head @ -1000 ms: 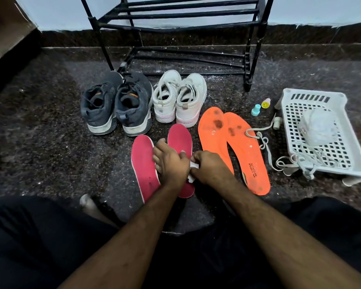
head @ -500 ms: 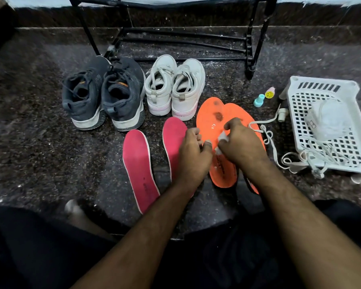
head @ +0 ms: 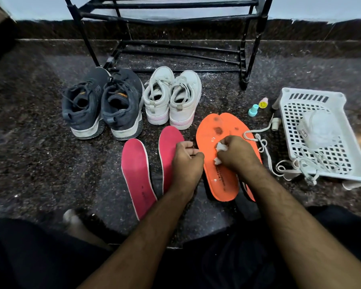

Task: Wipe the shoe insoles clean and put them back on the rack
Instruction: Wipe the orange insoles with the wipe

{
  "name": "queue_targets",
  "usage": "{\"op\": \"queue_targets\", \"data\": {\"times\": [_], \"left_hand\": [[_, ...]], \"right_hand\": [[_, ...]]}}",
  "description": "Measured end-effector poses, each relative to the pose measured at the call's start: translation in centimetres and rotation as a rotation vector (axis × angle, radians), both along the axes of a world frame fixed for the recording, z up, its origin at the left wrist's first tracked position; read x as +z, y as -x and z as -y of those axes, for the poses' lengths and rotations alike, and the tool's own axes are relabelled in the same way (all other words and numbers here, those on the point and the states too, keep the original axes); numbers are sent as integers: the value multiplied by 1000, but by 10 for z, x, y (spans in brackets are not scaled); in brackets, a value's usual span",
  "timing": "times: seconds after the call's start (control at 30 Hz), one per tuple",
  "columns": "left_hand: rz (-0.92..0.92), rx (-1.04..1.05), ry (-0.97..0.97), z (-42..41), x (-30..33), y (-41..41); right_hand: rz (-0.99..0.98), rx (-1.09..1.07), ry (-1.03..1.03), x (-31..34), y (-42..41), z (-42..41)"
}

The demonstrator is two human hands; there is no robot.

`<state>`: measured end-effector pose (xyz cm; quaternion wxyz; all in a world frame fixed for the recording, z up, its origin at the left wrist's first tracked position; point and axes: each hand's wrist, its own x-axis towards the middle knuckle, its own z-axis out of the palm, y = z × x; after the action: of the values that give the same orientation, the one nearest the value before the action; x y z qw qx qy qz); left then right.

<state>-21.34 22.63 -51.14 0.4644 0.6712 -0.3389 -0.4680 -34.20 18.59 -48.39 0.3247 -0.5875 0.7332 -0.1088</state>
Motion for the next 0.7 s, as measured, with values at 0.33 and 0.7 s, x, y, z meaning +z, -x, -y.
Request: {"op": "queue_targets", "data": {"times": [0.33,0.7], "left_hand": [[-559,58,-37,0,32,-5],[-1003,-208,-74,0,45,-23]], "right_hand": [[591,-42,71,45,4,-54],[367,270,45,45,2,-52]]}}
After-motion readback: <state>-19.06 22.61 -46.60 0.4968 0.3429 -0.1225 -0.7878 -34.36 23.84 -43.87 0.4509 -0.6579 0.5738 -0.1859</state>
